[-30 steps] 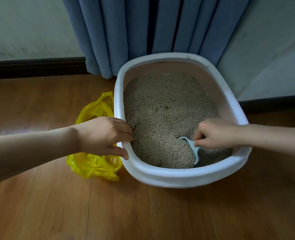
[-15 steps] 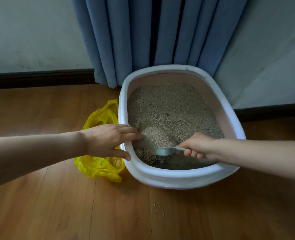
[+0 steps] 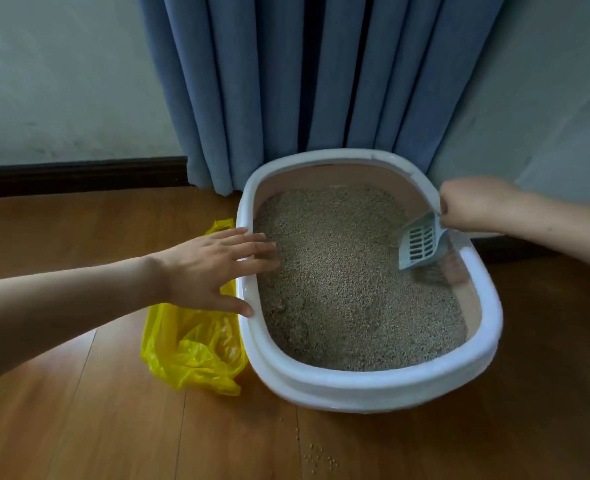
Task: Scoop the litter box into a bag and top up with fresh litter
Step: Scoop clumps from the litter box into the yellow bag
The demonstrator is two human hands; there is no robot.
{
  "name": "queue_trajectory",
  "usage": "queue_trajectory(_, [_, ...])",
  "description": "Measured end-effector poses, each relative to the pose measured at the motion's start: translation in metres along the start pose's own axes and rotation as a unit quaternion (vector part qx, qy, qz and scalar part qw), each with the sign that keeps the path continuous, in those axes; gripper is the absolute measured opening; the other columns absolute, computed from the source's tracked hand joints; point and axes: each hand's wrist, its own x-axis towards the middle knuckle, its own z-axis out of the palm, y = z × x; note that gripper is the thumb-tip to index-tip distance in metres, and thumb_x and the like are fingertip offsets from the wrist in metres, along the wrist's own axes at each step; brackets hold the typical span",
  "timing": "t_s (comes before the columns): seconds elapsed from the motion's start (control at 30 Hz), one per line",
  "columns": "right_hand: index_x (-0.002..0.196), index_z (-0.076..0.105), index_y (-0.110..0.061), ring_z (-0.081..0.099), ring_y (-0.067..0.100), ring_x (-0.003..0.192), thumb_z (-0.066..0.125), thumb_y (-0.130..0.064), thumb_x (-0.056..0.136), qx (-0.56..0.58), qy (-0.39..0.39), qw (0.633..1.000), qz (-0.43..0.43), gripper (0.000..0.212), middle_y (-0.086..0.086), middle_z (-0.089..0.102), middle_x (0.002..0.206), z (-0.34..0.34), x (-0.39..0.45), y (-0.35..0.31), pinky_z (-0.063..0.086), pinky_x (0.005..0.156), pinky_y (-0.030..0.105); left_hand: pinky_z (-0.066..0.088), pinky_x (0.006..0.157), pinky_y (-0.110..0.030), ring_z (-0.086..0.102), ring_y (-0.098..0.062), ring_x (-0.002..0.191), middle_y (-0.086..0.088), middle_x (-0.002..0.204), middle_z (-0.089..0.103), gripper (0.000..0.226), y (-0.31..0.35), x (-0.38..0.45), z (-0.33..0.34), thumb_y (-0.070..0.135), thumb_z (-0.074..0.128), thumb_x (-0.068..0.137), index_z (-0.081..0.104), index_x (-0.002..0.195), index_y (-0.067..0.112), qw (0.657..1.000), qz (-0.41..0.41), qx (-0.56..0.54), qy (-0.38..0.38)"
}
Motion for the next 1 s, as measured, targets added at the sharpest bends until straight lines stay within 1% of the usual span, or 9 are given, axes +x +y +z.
queue_trajectory(0.07, [0.064,0.043,-0.018,0.052,0.016,0.058,0.058,-0.017,0.086,-0.028,0.016,0.999,0.002,0.026,0.002,0.052,0.066,0.003,0.015,0.001,0.041,0.05,0.024,-0.005,0.117,-0.033,-0.005,-0.019,0.147,-0.007,0.16,0.002,0.1,-0.005,0.004,0.005,0.087,0.019,0.077,0.003,0.153,0.023,0.998,-0.056,0.016,-0.015])
queue_trajectory(0.17, [0.061,0.039,-0.017,0.043,0.012,0.054,0.053,-0.015,0.088,-0.081,0.026,0.996,-0.009,0.03,0.0,0.045,0.064,0.012,0.044,-0.006,0.031,0.045,0.022,-0.02,0.11,-0.026,-0.027,-0.017,0.141,-0.007,0.156,-0.024,0.114,-0.01,0.009,0.011,0.092,0.004,0.065,-0.021,0.146,0.016,0.989,-0.124,0.009,-0.074])
queue_trajectory(0.4, [0.071,0.055,-0.017,0.055,0.016,0.065,0.062,-0.024,0.085,0.068,-0.045,0.996,-0.028,0.017,0.004,0.059,0.075,0.003,0.108,-0.021,0.04,0.055,0.026,-0.023,0.11,-0.029,-0.035,-0.018,0.137,-0.009,0.151,-0.031,0.108,-0.011,0.008,0.017,0.087,0.012,0.072,-0.024,0.144,0.013,0.988,-0.115,-0.013,-0.1])
queue_trajectory(0.57, [0.054,0.049,-0.02,0.039,0.014,0.049,0.062,-0.022,0.088,0.203,-0.032,0.968,-0.145,0.036,-0.001,0.045,0.055,0.021,0.124,-0.063,0.033,0.052,0.028,-0.024,0.11,-0.029,-0.035,-0.019,0.137,-0.012,0.151,-0.031,0.111,-0.01,0.008,0.017,0.085,0.007,0.072,-0.02,0.147,0.009,0.989,-0.113,-0.012,-0.098])
queue_trajectory(0.7, [0.057,0.055,-0.024,0.039,0.011,0.047,0.059,-0.025,0.092,0.201,-0.034,0.946,-0.253,0.035,-0.009,0.045,0.053,0.012,0.113,-0.106,0.034,0.052,0.028,-0.017,0.114,-0.032,-0.033,-0.019,0.138,-0.011,0.152,-0.03,0.112,-0.009,0.008,0.015,0.086,0.004,0.071,-0.02,0.147,0.008,0.989,-0.11,-0.02,-0.096])
queue_trajectory(0.8, [0.071,0.069,-0.026,0.046,0.005,0.047,0.057,-0.03,0.093,0.127,0.021,0.943,-0.306,0.026,-0.013,0.06,0.061,-0.003,0.091,-0.128,0.042,0.049,0.025,-0.016,0.116,-0.034,-0.031,-0.021,0.14,-0.013,0.153,-0.028,0.111,-0.009,0.008,0.015,0.086,0.004,0.072,-0.019,0.147,0.008,0.989,-0.111,-0.012,-0.093])
queue_trajectory(0.87, [0.085,0.075,-0.027,0.055,0.003,0.053,0.053,-0.035,0.094,0.076,0.066,0.936,-0.337,0.025,-0.015,0.067,0.071,-0.007,0.075,-0.132,0.052,0.058,0.028,-0.015,0.116,-0.035,-0.031,-0.021,0.14,-0.013,0.153,-0.027,0.112,-0.008,0.008,0.014,0.086,0.004,0.071,-0.019,0.148,0.008,0.989,-0.112,-0.004,-0.097])
queue_trajectory(0.93, [0.087,0.074,-0.026,0.059,0.005,0.059,0.048,-0.036,0.096,0.007,0.122,0.913,-0.389,0.029,-0.013,0.068,0.071,-0.006,0.057,-0.128,0.053,0.064,0.031,-0.016,0.116,-0.035,-0.031,-0.02,0.14,-0.012,0.154,-0.027,0.111,-0.008,0.008,0.013,0.086,0.003,0.071,-0.019,0.148,0.009,0.989,-0.113,-0.003,-0.099])
queue_trajectory(1.0, [0.081,0.073,-0.025,0.056,0.006,0.056,0.051,-0.033,0.095,-0.037,0.185,0.872,-0.452,0.027,-0.011,0.066,0.064,-0.005,0.038,-0.118,0.048,0.056,0.026,-0.017,0.115,-0.034,-0.032,-0.018,0.139,-0.01,0.154,-0.028,0.111,-0.007,0.007,0.012,0.086,0.005,0.072,-0.02,0.148,0.01,0.988,-0.116,-0.007,-0.105])
